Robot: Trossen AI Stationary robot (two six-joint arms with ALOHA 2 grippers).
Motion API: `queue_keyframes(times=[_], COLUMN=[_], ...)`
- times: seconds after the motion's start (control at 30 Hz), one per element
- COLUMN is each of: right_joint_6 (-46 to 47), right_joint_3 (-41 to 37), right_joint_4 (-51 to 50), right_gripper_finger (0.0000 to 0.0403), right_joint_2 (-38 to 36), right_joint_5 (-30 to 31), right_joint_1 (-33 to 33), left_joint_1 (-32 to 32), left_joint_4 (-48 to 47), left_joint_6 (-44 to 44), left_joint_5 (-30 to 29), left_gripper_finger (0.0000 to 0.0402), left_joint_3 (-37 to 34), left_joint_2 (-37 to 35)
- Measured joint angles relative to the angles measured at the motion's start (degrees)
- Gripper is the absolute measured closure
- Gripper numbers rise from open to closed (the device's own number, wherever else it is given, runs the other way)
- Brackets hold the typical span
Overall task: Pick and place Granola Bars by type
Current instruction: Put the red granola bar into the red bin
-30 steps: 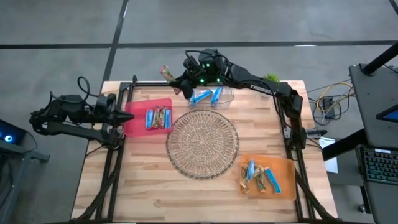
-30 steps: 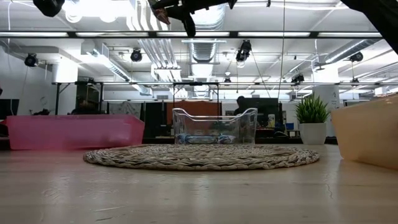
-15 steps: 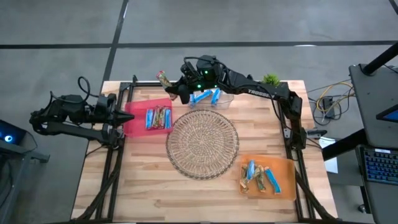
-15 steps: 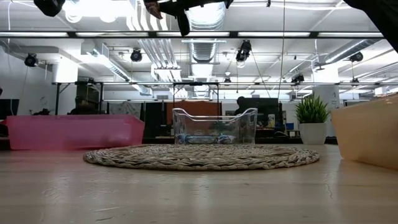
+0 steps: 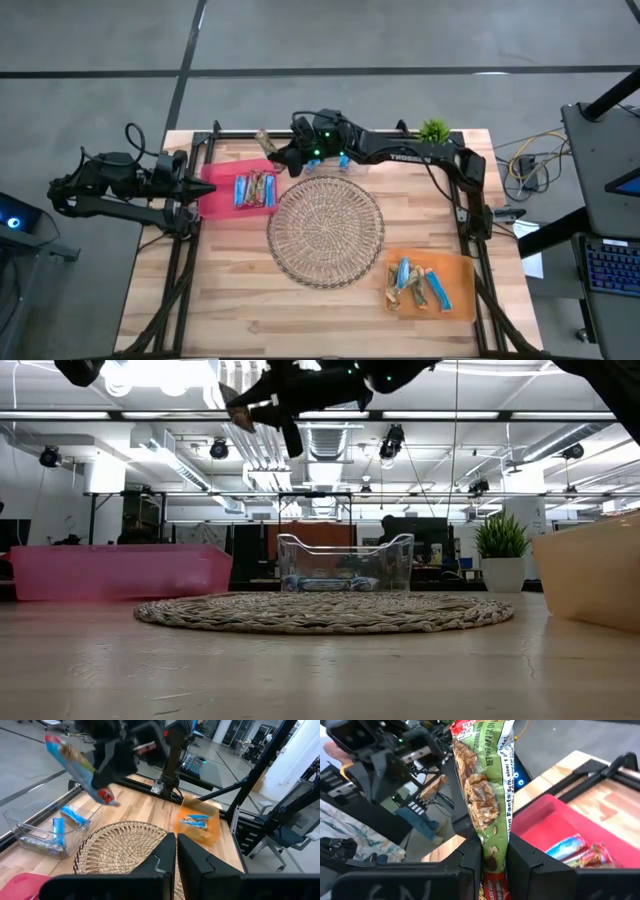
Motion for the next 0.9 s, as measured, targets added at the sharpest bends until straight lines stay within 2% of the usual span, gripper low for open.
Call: queue_keyframes(times=[0.23, 0.43, 0.57, 0.8, 0.83, 0.9], right_joint_6=[1.1, 0.62, 0.82, 4.84, 5.83, 11.35], right_joint_3=[-3.04, 1.21, 8.48, 32.13, 32.94, 29.24], right_joint_4=[1.54, 1.94, 0.84, 0.66, 2.67, 11.31], right_gripper_finger=[0.0349, 0.0349, 0.0349, 0.0349, 0.0349, 0.0349], right_joint_2=[0.04, 0.04, 5.19, 21.89, 23.17, 22.94], right_joint_5=[-0.12, -0.54, -3.47, -11.33, -11.74, -12.3], right_joint_1=[0.61, 0.59, 0.5, 0.83, 0.66, -0.02], left_joint_1=[0.0, 0.0, 0.0, 0.0, 0.0, 0.01], left_joint_4=[0.02, 0.09, 0.56, 2.38, 2.56, 2.64], left_joint_6=[-0.04, -0.07, -0.2, -0.9, -0.9, -1.01], left_joint_5=[-0.02, -0.36, -0.57, -0.55, -0.53, -0.55], left_gripper_finger=[0.0401, 0.0401, 0.0401, 0.0401, 0.0401, 0.0401], left_joint_3=[-0.02, -0.02, -0.03, -0.04, -0.04, -0.04], left_joint_2=[0.02, 0.02, 0.1, 0.22, 0.22, 0.22])
